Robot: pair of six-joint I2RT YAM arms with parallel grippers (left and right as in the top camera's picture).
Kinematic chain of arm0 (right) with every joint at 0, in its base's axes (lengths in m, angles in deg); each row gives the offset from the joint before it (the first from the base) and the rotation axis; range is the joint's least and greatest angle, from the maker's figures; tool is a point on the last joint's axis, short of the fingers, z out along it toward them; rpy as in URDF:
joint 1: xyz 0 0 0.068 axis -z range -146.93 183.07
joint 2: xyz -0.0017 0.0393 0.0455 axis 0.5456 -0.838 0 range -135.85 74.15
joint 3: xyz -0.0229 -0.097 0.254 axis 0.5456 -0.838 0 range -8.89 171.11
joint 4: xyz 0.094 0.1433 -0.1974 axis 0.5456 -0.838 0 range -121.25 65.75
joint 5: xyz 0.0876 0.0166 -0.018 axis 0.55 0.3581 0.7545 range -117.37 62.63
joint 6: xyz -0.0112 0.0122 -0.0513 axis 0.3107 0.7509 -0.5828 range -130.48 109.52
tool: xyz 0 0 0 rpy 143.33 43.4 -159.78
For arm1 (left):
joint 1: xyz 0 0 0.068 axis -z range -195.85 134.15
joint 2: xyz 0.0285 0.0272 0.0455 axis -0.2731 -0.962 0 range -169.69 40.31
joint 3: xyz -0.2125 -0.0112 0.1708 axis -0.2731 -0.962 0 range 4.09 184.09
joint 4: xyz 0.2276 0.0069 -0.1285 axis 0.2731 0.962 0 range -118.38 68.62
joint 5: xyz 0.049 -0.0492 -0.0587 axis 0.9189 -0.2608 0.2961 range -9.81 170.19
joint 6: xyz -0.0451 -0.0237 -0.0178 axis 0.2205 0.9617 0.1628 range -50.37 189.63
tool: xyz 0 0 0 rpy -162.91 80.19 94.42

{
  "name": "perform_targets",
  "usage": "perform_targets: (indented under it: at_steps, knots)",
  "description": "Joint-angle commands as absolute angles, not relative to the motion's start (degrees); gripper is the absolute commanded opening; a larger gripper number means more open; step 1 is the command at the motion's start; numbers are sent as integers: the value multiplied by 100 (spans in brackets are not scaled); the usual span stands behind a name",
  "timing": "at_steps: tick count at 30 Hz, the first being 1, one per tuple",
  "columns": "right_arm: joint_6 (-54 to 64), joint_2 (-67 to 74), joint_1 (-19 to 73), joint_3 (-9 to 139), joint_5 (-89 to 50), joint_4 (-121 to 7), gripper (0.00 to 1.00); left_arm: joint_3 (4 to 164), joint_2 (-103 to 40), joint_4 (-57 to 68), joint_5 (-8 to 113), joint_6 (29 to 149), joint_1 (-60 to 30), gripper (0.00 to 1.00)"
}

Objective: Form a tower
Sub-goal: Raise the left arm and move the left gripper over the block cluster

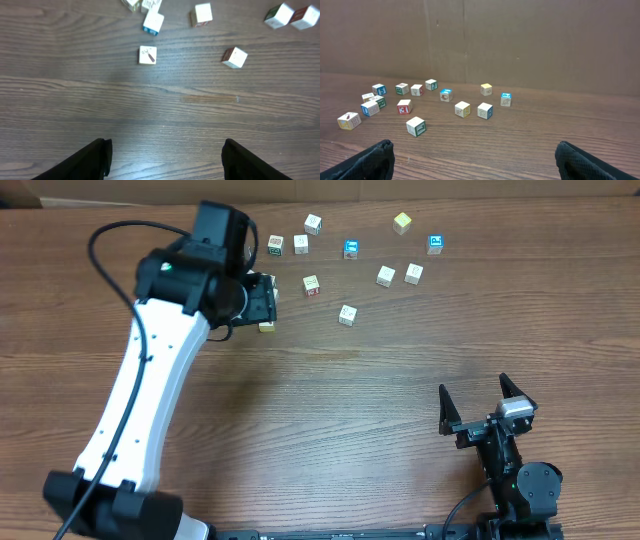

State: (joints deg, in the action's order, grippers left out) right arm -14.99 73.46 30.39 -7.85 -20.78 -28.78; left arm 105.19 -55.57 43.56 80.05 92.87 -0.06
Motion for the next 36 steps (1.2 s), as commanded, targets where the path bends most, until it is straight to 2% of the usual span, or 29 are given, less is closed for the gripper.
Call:
perform_targets:
  at_steps: [1, 23, 28, 30, 32, 36]
  knots:
    - [-1525, 7399, 3017, -844, -2129, -2852, 100, 10648, -5817, 4310, 8103, 9414, 69, 70]
    - [-1525, 7399, 3017, -844, -2129, -2852, 100, 10648, -6020, 3906, 8129, 9803, 388, 74]
    - [-1525, 7399, 3017, -844, -2129, -2850, 100, 10648, -6033, 3901, 8184, 10175, 537, 62]
    - [-1525, 7399, 3019, -844, -2129, -2850, 100, 10646, -6068, 3869, 8352, 10227, 630, 49]
    - [-1525, 7399, 3017, -844, -2129, -2852, 100, 10646, -6131, 3856, 8586, 10225, 722, 43]
    - [-1525, 7399, 3017, -844, -2129, -2852, 100, 10646, -6348, 3858, 8861, 10219, 840, 45]
